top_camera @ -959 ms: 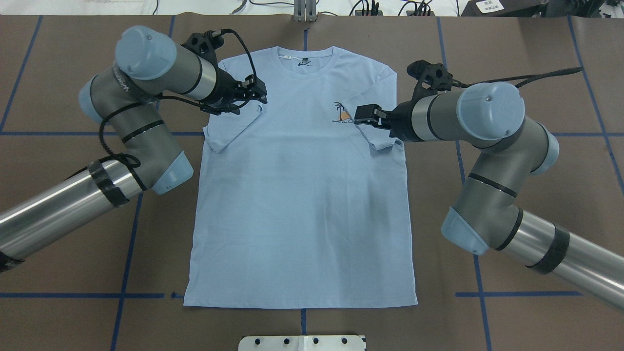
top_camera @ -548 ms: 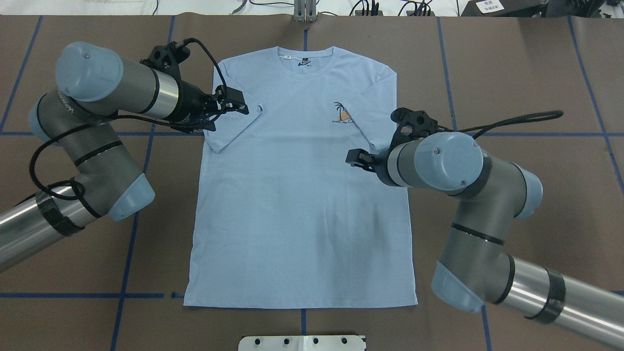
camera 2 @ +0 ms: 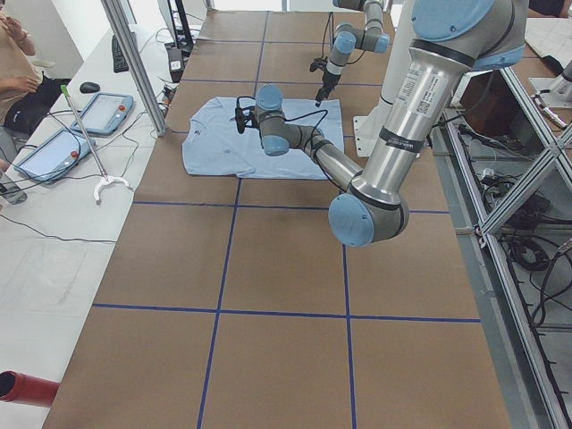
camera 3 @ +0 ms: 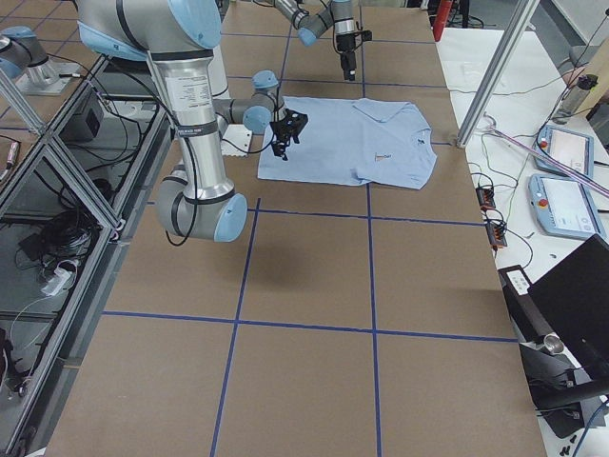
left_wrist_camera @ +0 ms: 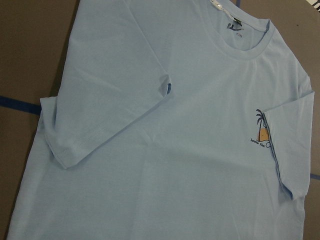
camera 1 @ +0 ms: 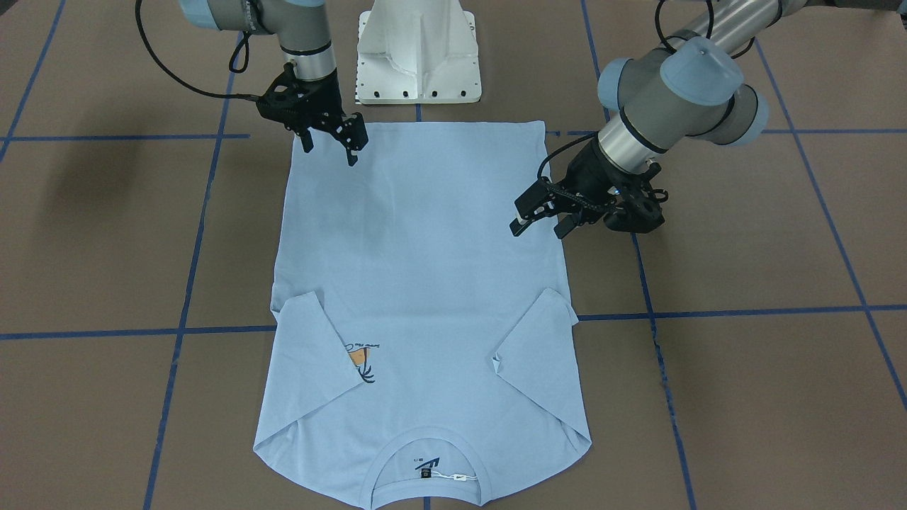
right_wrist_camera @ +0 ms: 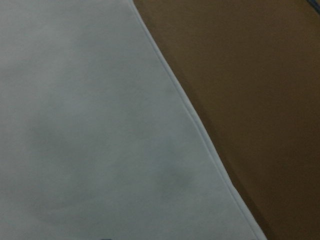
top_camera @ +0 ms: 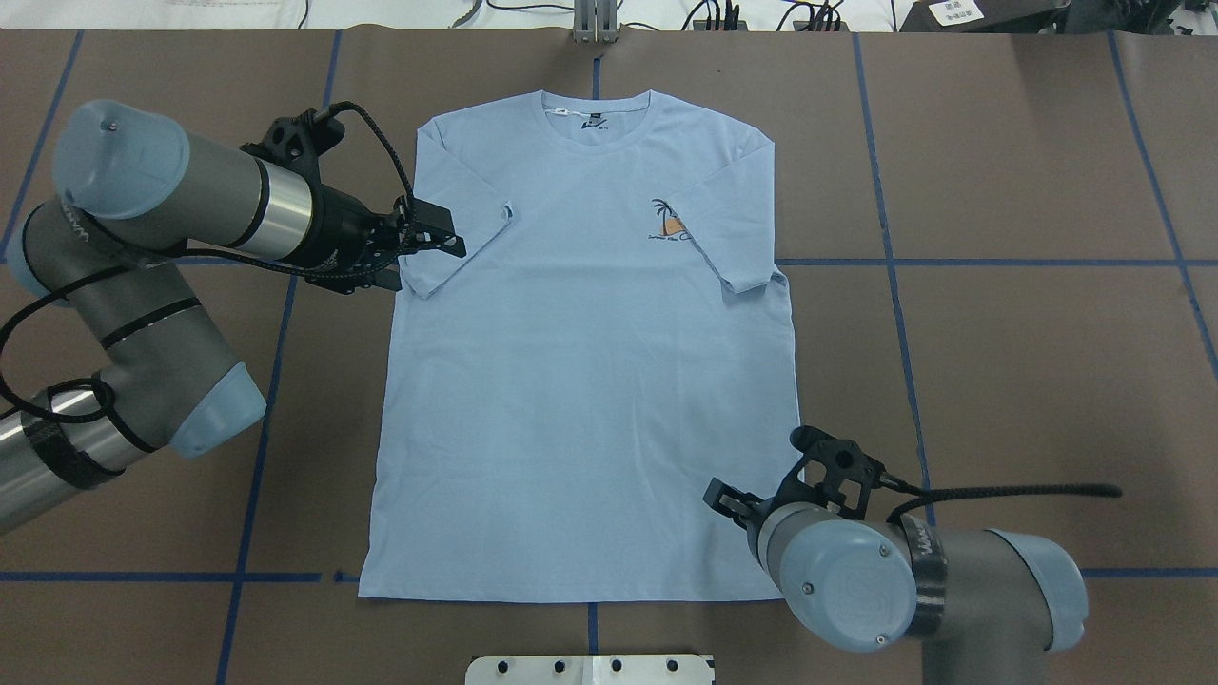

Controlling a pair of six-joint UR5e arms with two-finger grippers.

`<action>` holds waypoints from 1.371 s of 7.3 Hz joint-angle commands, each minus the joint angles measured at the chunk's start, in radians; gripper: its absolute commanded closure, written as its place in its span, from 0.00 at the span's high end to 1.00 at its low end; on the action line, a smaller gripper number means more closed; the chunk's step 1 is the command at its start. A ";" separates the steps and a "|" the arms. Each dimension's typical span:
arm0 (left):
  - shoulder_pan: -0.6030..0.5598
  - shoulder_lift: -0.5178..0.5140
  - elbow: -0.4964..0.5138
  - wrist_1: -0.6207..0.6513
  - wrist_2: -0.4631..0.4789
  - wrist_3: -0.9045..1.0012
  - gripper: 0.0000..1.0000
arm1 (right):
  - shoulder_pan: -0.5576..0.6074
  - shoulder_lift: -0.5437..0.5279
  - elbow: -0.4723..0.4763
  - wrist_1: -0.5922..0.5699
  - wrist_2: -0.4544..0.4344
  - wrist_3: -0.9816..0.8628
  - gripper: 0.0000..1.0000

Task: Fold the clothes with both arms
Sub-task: 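Move the right gripper to the hem corner nearest the robot while the left gripper holds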

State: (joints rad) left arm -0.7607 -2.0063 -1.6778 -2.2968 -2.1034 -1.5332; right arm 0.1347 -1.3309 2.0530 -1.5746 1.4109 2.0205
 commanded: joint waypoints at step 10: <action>0.003 0.000 0.010 -0.006 0.000 0.002 0.98 | -0.122 -0.093 0.058 -0.002 -0.021 0.144 0.75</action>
State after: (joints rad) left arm -0.7583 -2.0067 -1.6675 -2.3025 -2.1031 -1.5298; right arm 0.0130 -1.4260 2.1136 -1.5769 1.3898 2.1644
